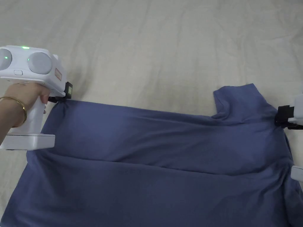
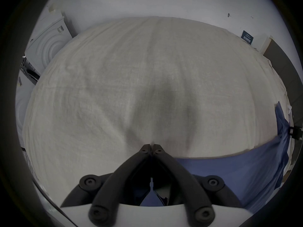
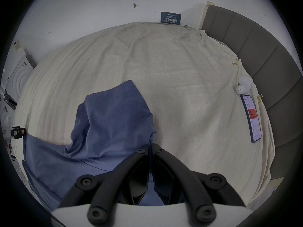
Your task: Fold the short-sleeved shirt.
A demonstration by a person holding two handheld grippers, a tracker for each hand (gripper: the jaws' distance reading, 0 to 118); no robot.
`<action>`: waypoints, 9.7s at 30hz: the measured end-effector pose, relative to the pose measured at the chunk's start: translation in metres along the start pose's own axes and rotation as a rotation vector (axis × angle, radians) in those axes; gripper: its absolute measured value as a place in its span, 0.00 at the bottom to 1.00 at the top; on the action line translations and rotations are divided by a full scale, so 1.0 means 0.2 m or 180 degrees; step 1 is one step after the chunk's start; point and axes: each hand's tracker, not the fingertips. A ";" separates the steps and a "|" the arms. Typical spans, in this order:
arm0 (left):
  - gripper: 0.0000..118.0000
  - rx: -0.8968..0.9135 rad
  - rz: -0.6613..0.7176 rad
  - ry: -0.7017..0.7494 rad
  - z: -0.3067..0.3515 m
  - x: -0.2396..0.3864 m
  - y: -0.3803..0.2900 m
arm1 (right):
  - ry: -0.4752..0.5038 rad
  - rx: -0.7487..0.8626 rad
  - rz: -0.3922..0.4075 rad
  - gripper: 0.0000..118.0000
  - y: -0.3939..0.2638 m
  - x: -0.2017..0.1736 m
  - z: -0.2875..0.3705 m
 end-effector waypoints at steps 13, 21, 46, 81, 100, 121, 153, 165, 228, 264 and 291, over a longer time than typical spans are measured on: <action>0.00 0.0837 0.0373 -0.0341 0.56 -0.20 -0.23 | 0.0048 0.0470 -0.0003 0.01 -0.12 0.07 0.46; 0.00 0.1028 0.0493 -0.0533 0.84 -0.33 -0.56 | 0.0187 0.0681 -0.0062 0.01 -0.41 0.20 0.76; 0.00 0.0211 0.0296 -0.0034 0.57 -0.25 -1.25 | 0.0050 -0.0063 -0.0357 0.01 -1.21 0.24 0.47; 0.00 0.3088 0.0035 -0.0055 1.17 0.09 -1.17 | 0.0076 0.2898 0.0021 0.03 -1.11 -0.14 1.12; 0.01 0.2028 0.0398 -0.1203 1.13 -0.19 -0.98 | 0.0154 0.2724 0.0010 0.00 -1.10 -0.17 1.14; 0.86 -0.0215 0.1104 -0.1791 0.37 -0.63 -1.05 | 0.0042 0.2501 0.0174 0.00 -1.06 -0.21 1.05; 0.00 0.0267 0.0812 -0.1758 0.96 -0.36 -0.85 | 0.0200 0.2550 -0.0003 0.00 -1.08 -0.12 1.08; 0.00 0.0173 0.0056 -0.2283 1.03 0.36 -0.79 | 0.0136 0.2682 -0.0123 0.00 -1.13 0.00 1.16; 0.00 0.0799 -0.0301 -0.2674 0.94 0.91 -1.08 | 0.0080 0.2573 -0.0297 0.00 -1.26 0.07 1.23; 0.08 -0.0640 0.0535 -0.2736 0.32 0.33 -1.09 | 0.0074 0.2411 -0.0141 0.00 -1.23 -0.02 1.18; 0.03 0.0384 0.0711 -0.0028 1.00 -0.54 -0.90 | 0.0379 0.2486 -0.0078 0.00 -1.15 -0.10 1.13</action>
